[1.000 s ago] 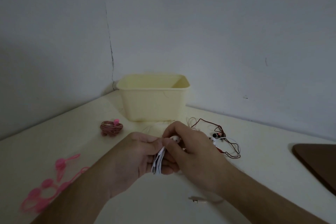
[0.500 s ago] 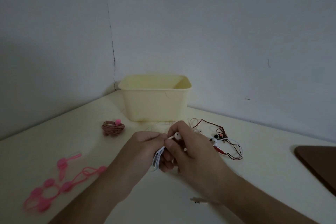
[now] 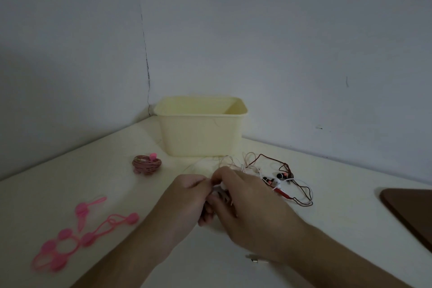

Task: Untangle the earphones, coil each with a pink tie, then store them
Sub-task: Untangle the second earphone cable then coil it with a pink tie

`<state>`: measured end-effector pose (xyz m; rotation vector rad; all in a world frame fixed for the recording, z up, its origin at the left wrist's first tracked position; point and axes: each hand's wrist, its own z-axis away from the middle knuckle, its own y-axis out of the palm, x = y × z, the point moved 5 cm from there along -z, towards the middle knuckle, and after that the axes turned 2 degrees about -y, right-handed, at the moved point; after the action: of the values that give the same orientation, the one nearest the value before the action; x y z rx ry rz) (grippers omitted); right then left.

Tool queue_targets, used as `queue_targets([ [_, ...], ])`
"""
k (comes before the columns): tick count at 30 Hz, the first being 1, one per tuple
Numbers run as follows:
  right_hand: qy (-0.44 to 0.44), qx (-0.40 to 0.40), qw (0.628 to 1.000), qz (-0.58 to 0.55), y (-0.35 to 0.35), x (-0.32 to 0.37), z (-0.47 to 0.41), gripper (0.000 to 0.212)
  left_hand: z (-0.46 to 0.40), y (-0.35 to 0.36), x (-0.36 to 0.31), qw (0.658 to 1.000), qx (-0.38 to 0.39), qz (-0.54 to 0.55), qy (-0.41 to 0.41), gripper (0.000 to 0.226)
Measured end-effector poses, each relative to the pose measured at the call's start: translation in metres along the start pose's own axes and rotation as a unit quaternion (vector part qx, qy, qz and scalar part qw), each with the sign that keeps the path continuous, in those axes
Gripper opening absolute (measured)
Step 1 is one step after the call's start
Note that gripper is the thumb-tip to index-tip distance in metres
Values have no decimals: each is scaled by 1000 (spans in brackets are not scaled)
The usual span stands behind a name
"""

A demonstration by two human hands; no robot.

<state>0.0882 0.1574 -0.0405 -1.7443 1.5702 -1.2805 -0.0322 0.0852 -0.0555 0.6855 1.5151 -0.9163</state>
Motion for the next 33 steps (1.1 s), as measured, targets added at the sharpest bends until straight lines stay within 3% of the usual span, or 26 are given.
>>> queue_targets([
  [6, -6, 36, 998, 46, 1, 0, -2, 12, 0, 2, -1, 1000, -7, -6, -1, 43],
  [13, 27, -20, 999, -33, -3, -2, -3, 6, -2, 5, 2, 999, -34, -1, -30, 48],
  [20, 17, -47, 998, -27, 2, -2, -2, 6, -4, 0, 7, 993, -61, 78, -66, 16],
  [23, 54, -63, 991, -101, 0, -6, 1, 6, -6, -3, 8, 994, -44, 78, -63, 17],
  [28, 160, -93, 944, -273, -5, -21, 1, 13, -1, -6, -5, 993, -18, 115, -26, 14],
  [33, 166, -113, 912, -356, -8, -21, 1, 13, 2, -10, -16, 996, -34, 65, 53, 12],
])
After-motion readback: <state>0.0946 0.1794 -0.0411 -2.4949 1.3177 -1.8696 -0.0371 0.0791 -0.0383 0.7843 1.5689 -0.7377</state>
